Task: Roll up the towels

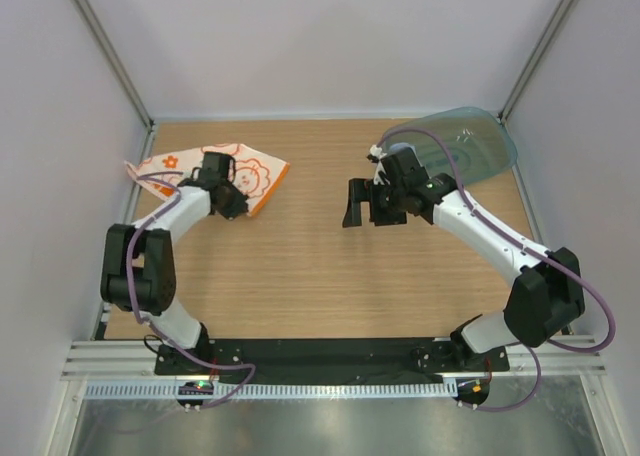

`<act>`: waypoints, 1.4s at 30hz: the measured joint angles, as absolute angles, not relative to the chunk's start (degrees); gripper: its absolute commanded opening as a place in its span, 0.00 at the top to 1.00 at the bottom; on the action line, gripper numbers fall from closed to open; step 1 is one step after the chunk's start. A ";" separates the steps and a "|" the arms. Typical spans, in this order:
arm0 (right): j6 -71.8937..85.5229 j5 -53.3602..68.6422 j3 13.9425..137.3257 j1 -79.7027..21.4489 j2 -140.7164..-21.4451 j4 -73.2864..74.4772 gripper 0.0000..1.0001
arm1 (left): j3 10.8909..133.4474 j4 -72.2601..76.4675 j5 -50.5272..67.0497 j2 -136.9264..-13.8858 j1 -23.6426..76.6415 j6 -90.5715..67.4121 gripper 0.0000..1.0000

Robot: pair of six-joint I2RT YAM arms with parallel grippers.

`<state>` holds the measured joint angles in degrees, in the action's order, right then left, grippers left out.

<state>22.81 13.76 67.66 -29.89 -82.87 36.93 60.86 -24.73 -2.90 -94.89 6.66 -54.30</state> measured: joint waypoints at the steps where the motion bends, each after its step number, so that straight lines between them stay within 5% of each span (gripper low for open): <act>1: 22.90 13.45 67.48 -29.89 -82.83 36.97 0.00 | 60.86 -24.71 -2.96 -93.78 9.47 -55.31 1.00; 7: 24.40 10.50 65.89 -29.89 -80.44 37.80 0.00 | 63.68 -25.87 -3.60 -93.47 25.63 -60.69 0.94; 12: 26.41 7.33 64.58 -29.91 -77.78 38.98 0.00 | 74.08 -25.78 -2.85 -102.13 38.06 -63.46 0.53; 15: 27.97 5.74 63.79 -29.89 -76.84 39.13 0.00 | 75.94 -25.30 -1.76 -104.88 42.37 -64.27 0.43; 22: 31.35 6.35 60.29 -29.91 -77.56 37.95 0.01 | 72.88 -29.93 -3.40 -96.77 39.35 -62.37 0.39; 28: 32.86 7.60 61.60 -33.23 -85.62 35.18 0.04 | 67.75 -33.63 -2.76 -79.40 24.93 -57.41 0.39; 33: 33.19 5.67 71.07 -38.22 -99.02 35.79 0.10 | 67.53 -40.45 -2.94 -70.22 14.50 -49.84 0.36; 42: 33.82 0.30 88.12 -43.09 -117.21 38.41 0.17 | 66.43 -50.50 -4.99 -63.02 12.64 -35.66 0.34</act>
<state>33.82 0.30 88.12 -43.09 -117.21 38.41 66.43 -50.50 -4.99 -63.02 12.64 -35.66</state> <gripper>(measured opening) 0.852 0.653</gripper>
